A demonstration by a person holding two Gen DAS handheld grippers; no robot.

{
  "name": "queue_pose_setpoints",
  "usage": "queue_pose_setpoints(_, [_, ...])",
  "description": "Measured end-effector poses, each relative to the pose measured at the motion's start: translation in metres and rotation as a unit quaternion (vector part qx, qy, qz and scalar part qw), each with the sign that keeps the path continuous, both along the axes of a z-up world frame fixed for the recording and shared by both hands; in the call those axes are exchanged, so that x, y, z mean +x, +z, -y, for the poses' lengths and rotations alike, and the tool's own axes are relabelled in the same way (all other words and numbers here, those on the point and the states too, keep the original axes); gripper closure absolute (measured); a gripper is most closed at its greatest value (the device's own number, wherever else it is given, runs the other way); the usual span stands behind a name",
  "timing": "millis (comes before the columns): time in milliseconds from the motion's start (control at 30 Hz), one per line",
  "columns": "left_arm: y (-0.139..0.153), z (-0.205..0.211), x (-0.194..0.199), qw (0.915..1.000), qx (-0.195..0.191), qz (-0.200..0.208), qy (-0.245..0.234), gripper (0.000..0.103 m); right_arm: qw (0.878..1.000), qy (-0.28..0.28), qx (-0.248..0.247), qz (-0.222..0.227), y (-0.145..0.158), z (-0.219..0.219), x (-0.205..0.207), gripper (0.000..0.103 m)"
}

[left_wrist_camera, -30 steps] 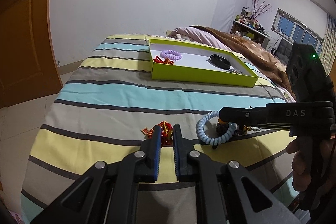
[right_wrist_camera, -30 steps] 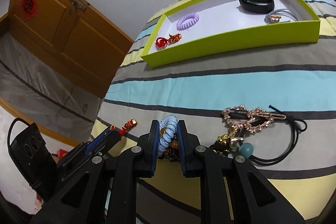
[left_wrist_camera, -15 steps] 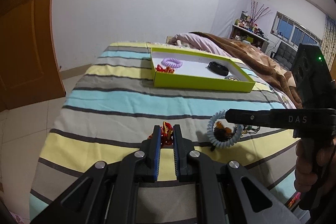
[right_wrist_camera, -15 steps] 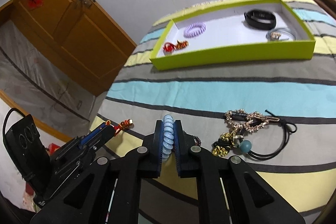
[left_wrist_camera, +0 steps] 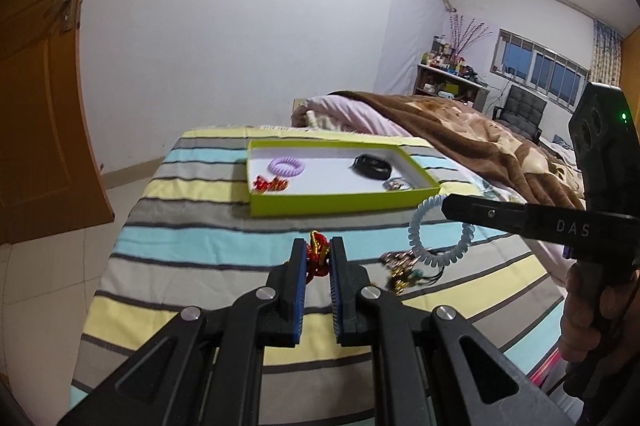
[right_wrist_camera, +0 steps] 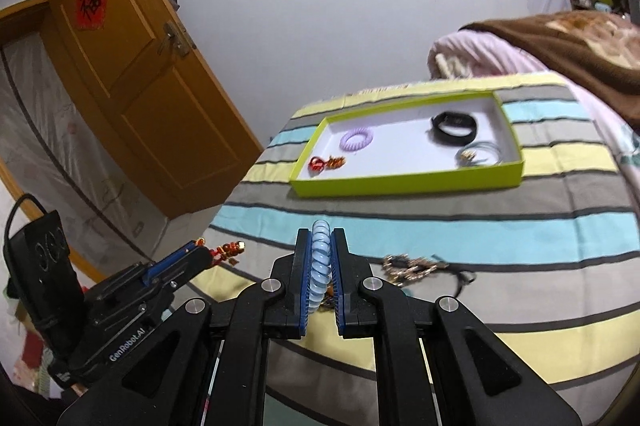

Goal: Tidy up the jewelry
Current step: 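Carry both items into the green box and open both tools to release them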

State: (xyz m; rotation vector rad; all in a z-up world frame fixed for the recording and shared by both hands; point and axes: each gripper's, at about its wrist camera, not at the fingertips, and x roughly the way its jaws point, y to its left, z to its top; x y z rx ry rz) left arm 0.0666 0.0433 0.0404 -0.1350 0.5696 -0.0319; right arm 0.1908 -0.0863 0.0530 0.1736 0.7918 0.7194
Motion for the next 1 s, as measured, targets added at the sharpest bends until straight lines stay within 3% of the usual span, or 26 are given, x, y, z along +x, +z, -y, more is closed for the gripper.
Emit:
queue_pose_setpoints(233, [0.008, 0.006, 0.021, 1.0000, 0.002, 0.005, -0.008, 0.091, 0.999, -0.019, -0.014, 0.027, 0.008, 0.012, 0.012, 0.093])
queue_pose_setpoints(567, [0.012, 0.008, 0.073, 0.9996, 0.017, 0.009, -0.019, 0.091, 0.998, -0.040, -0.023, 0.048, 0.012, 0.021, 0.061, 0.093])
queue_pose_setpoints(1000, [-0.007, 0.004, 0.139, 0.9994, 0.031, -0.006, -0.016, 0.091, 0.998, -0.047, -0.038, 0.024, -0.018, 0.011, 0.128, 0.093])
